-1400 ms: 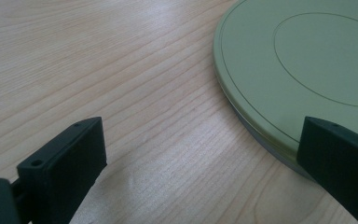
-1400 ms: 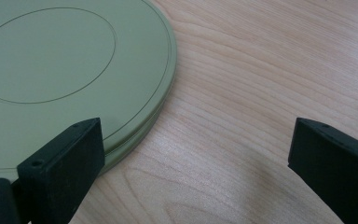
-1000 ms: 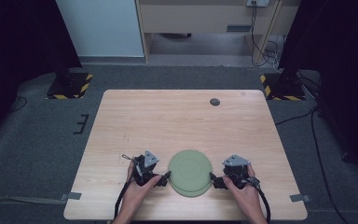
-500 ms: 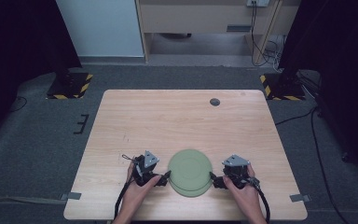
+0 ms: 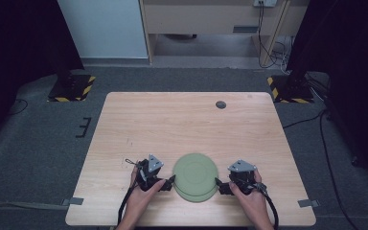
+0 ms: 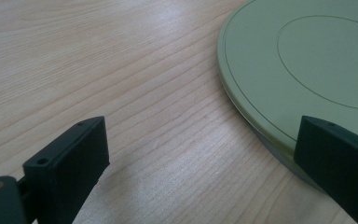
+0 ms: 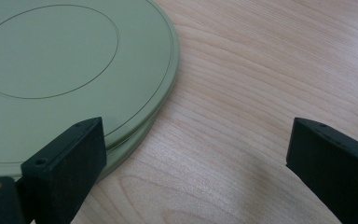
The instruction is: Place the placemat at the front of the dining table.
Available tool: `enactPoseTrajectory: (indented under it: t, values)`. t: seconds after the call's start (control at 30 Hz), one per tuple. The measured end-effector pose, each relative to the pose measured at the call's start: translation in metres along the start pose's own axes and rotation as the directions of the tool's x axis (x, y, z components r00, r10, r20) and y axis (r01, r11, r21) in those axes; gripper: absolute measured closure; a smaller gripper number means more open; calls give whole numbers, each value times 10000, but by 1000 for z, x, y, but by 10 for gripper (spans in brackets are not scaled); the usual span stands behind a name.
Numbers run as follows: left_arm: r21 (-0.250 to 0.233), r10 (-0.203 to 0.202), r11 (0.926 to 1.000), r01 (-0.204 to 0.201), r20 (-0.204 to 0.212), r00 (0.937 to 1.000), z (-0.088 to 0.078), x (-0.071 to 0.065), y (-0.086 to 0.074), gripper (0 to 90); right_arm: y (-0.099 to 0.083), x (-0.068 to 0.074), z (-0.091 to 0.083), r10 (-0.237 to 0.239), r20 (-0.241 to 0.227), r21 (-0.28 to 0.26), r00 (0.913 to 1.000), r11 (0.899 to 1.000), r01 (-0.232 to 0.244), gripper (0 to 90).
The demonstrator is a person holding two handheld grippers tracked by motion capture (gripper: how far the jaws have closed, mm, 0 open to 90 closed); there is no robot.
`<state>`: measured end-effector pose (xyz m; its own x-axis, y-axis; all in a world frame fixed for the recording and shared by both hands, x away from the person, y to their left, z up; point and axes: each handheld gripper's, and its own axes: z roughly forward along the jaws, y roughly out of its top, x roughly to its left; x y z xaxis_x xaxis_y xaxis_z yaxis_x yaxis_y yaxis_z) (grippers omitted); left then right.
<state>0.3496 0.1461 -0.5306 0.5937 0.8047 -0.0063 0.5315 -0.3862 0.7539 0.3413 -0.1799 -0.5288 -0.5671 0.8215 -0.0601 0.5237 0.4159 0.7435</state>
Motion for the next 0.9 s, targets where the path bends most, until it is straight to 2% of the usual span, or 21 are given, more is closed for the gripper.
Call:
enactPoseTrajectory:
  t: [0.23,0.6,0.9]
  values:
    - [-39,-100,9999,100,-78,9999,1,1,1,19,1,0,1,-6,128,-32,9999,10000,6,36]
    - [-81,-164,9998,163,-148,9998,3,4,2,16,4,-1,6,280,370,-121,9989,9995,-275,28]
    - [-111,-81,9999,79,-100,9999,-1,3,2,30,3,0,1,113,144,-221,9998,9997,-110,52]
